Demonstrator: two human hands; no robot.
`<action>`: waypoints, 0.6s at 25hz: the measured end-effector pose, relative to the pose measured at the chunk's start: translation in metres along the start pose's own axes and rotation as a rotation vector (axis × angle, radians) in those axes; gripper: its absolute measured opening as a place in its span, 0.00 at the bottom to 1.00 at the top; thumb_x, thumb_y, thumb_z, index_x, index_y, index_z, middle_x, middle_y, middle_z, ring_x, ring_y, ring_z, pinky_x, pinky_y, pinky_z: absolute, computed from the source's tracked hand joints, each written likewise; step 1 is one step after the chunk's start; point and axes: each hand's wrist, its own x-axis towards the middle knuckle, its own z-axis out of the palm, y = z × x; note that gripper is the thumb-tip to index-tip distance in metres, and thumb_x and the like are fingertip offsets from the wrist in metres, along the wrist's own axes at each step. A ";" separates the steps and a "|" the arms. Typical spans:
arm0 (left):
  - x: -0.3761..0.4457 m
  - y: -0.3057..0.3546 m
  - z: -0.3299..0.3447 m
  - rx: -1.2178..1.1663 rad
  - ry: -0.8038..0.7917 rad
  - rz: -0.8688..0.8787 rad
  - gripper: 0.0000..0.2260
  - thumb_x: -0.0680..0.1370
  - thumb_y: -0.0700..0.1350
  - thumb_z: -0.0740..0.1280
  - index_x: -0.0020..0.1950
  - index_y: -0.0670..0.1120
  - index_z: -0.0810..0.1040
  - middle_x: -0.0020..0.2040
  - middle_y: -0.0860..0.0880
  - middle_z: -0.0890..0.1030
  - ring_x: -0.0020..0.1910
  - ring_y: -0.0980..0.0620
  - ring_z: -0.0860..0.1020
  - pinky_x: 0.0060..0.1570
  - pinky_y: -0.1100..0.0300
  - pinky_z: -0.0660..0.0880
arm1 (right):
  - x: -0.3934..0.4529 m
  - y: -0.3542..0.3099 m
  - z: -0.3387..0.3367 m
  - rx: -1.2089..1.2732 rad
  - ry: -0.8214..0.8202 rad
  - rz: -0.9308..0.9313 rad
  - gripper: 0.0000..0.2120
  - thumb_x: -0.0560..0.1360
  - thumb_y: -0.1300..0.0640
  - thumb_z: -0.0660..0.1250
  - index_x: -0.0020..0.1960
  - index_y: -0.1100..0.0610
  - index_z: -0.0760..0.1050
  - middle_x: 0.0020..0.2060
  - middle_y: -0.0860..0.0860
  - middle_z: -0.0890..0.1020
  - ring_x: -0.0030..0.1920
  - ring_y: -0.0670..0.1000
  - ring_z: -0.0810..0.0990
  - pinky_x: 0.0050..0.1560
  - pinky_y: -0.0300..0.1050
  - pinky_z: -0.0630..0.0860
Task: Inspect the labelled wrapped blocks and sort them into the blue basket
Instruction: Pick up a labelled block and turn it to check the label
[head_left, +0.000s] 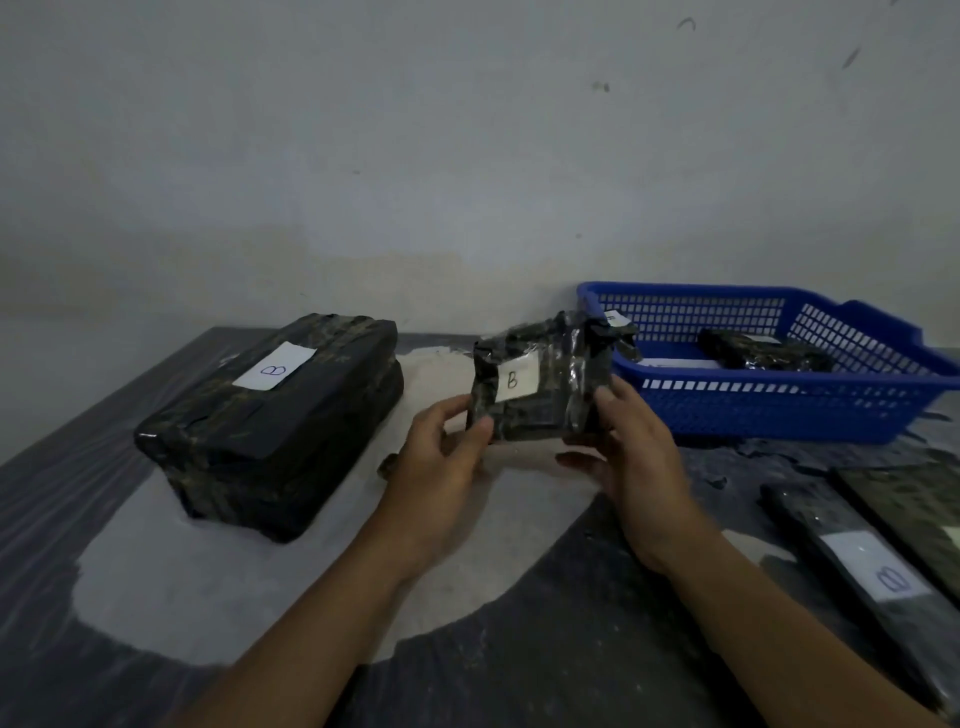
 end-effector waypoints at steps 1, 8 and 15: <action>-0.002 0.002 0.001 0.019 -0.014 0.045 0.17 0.82 0.46 0.68 0.68 0.60 0.73 0.66 0.52 0.79 0.61 0.56 0.81 0.60 0.56 0.80 | -0.003 0.000 0.003 -0.087 0.004 -0.072 0.25 0.74 0.47 0.68 0.70 0.52 0.75 0.56 0.50 0.86 0.53 0.52 0.86 0.49 0.48 0.84; -0.014 0.013 0.002 -0.064 -0.148 0.194 0.28 0.72 0.58 0.70 0.70 0.57 0.65 0.69 0.50 0.75 0.59 0.60 0.81 0.56 0.57 0.80 | -0.016 0.001 0.016 -0.171 -0.072 -0.143 0.27 0.70 0.39 0.72 0.65 0.50 0.76 0.61 0.52 0.82 0.60 0.53 0.84 0.62 0.55 0.80; -0.018 0.015 0.008 -0.007 -0.116 0.240 0.26 0.74 0.46 0.69 0.69 0.60 0.64 0.67 0.52 0.75 0.58 0.60 0.81 0.51 0.60 0.81 | -0.024 0.004 0.025 -0.210 -0.105 -0.081 0.13 0.81 0.59 0.67 0.64 0.52 0.71 0.61 0.49 0.82 0.54 0.42 0.85 0.48 0.36 0.81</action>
